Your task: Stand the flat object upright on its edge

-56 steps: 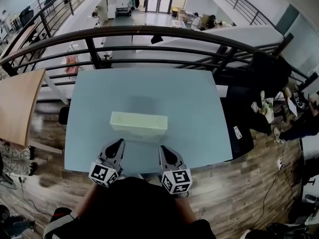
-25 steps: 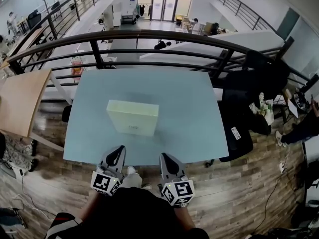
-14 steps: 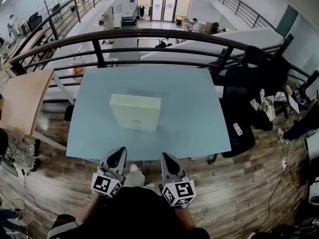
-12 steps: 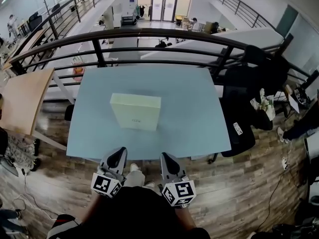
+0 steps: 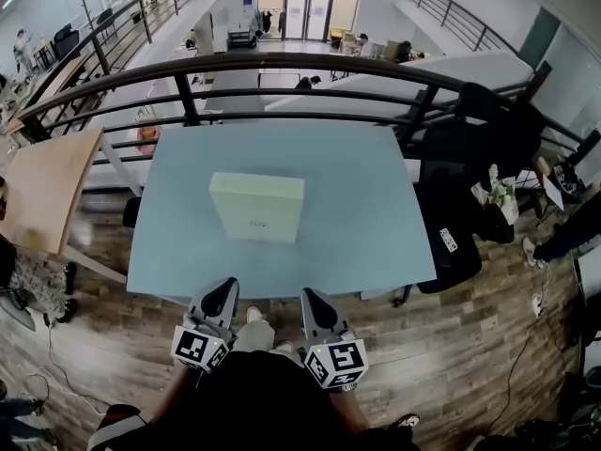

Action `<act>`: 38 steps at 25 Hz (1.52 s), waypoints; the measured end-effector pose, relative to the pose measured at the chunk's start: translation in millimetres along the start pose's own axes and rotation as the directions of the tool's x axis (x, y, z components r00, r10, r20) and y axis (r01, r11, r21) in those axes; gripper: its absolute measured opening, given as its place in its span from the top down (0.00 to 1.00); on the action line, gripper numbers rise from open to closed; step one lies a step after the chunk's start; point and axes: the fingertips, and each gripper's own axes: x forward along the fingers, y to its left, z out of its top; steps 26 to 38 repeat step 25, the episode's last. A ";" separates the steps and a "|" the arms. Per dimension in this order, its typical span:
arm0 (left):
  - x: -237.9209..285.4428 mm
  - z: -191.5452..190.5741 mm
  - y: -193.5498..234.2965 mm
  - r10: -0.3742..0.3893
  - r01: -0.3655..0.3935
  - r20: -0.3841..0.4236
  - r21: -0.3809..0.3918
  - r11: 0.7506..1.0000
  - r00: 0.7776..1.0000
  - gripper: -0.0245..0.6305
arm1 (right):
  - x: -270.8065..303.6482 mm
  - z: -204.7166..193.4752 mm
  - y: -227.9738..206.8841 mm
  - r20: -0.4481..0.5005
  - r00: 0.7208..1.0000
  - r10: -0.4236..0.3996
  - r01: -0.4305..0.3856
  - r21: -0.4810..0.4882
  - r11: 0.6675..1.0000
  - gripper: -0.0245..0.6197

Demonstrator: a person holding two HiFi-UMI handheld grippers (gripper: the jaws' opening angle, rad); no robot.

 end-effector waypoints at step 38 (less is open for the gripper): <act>-4.2 6.3 -4.0 0.020 -0.020 0.008 0.005 1.000 1.000 0.96 | -9.4 7.0 -0.3 0.019 1.000 0.010 -0.009 -0.016 1.000 0.95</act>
